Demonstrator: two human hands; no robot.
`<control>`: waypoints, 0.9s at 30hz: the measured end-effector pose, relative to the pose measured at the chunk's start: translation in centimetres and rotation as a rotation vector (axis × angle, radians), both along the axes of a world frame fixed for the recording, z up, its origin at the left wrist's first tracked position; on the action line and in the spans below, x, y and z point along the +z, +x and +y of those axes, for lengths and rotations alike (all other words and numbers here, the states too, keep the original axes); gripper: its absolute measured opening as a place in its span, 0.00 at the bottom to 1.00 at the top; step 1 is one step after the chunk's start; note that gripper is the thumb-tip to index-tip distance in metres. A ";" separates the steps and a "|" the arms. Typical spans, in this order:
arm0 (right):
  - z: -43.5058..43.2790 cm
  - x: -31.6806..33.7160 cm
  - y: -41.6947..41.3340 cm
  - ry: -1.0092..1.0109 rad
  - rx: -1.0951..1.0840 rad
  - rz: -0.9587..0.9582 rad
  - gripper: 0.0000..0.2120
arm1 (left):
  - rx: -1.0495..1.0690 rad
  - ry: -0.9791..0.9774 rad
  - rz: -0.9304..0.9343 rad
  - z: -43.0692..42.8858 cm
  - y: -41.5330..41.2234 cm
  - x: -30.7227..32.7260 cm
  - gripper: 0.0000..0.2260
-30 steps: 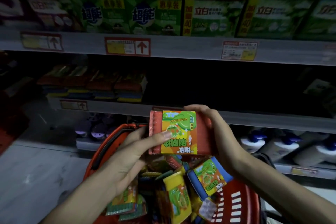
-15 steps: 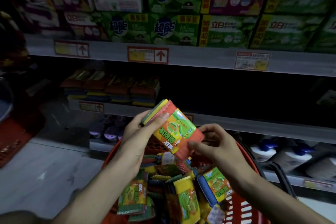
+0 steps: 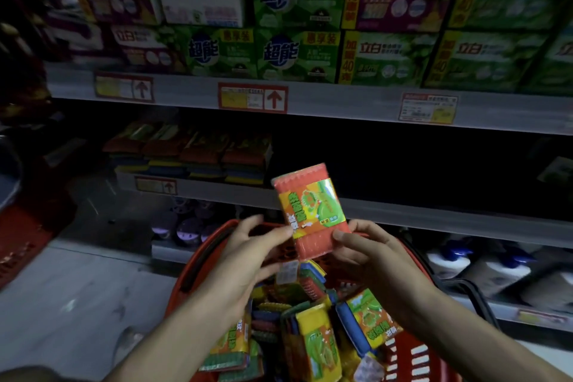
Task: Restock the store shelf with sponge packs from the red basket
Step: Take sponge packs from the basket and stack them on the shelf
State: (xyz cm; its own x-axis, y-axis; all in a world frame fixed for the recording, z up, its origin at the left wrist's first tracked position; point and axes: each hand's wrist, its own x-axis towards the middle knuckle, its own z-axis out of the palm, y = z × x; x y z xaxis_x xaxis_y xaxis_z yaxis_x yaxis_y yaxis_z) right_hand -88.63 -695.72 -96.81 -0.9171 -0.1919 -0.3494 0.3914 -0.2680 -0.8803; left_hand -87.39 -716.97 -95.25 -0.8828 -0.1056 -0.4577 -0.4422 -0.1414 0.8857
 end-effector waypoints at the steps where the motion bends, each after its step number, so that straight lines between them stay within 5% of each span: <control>1: 0.0 -0.1 -0.2 -0.031 -0.030 -0.004 0.09 | -0.029 -0.028 -0.009 0.2 0.2 0.1 0.25; 8: -1.1 -0.7 -1.4 0.000 -0.107 0.035 0.07 | -0.079 -0.180 0.082 1.7 0.6 0.0 0.13; 19: -3.9 -1.6 -3.1 0.265 -0.256 0.250 0.05 | 0.048 -0.303 0.263 2.9 -1.9 -1.3 0.22; 27: -5.3 -1.7 -5.0 0.222 -0.160 0.291 0.19 | 0.162 -0.345 0.389 2.7 -5.5 -2.4 0.25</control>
